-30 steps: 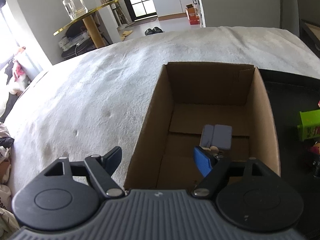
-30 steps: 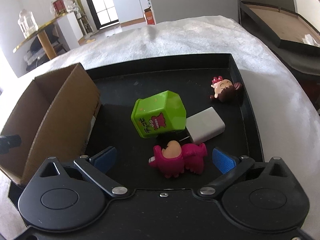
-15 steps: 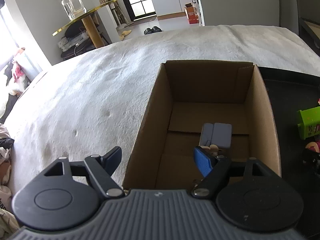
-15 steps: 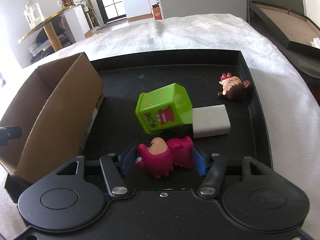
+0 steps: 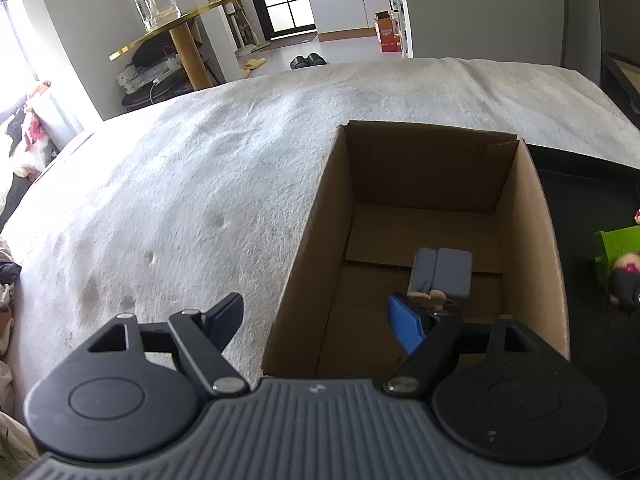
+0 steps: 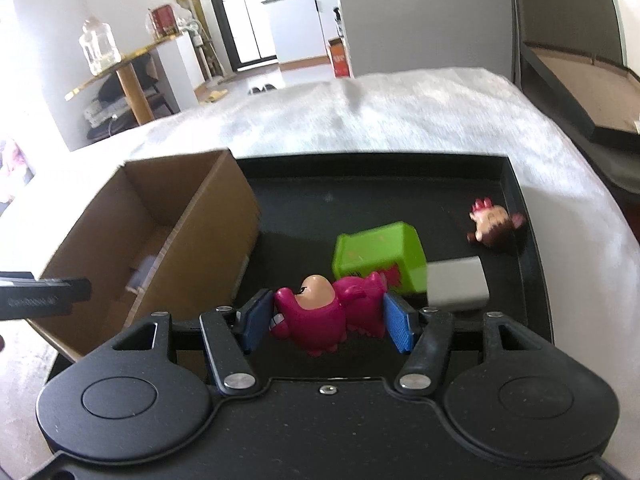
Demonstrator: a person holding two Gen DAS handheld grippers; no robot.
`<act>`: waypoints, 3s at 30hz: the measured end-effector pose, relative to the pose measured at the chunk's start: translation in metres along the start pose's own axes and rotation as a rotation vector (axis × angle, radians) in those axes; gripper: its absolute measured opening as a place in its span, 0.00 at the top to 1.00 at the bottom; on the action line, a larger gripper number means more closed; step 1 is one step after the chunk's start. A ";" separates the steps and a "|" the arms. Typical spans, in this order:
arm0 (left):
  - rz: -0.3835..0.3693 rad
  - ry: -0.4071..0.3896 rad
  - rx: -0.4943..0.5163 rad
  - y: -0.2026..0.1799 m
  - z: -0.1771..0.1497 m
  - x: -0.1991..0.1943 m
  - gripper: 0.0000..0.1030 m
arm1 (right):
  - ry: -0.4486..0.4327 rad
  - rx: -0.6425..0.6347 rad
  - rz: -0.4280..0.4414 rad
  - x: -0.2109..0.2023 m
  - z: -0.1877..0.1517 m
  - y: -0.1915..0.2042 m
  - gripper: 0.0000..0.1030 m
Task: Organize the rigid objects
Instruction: 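Close the right gripper on the pink figure and lift it, then carry the pink figure into the cardboard box and open the right gripper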
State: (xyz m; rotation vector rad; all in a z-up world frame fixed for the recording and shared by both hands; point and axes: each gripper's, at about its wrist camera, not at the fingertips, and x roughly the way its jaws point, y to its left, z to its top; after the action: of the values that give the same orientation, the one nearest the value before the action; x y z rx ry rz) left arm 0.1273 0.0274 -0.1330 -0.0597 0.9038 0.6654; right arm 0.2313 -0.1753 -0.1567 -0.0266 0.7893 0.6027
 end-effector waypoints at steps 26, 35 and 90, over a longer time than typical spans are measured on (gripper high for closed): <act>-0.062 0.004 -0.070 0.028 -0.006 0.007 0.25 | -0.240 -0.112 0.168 -0.025 0.022 0.052 0.43; -0.071 -0.003 -0.093 0.037 -0.008 0.010 0.25 | -0.221 -0.146 0.195 -0.020 0.024 0.074 0.43; -0.015 -0.065 -0.058 0.008 0.005 -0.002 0.37 | -0.051 -0.062 -0.092 0.004 0.007 0.020 0.12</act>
State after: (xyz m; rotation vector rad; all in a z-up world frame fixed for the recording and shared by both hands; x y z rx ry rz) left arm 0.1250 0.0341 -0.1267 -0.0956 0.8209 0.6761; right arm 0.2274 -0.1548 -0.1505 -0.1037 0.7161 0.5385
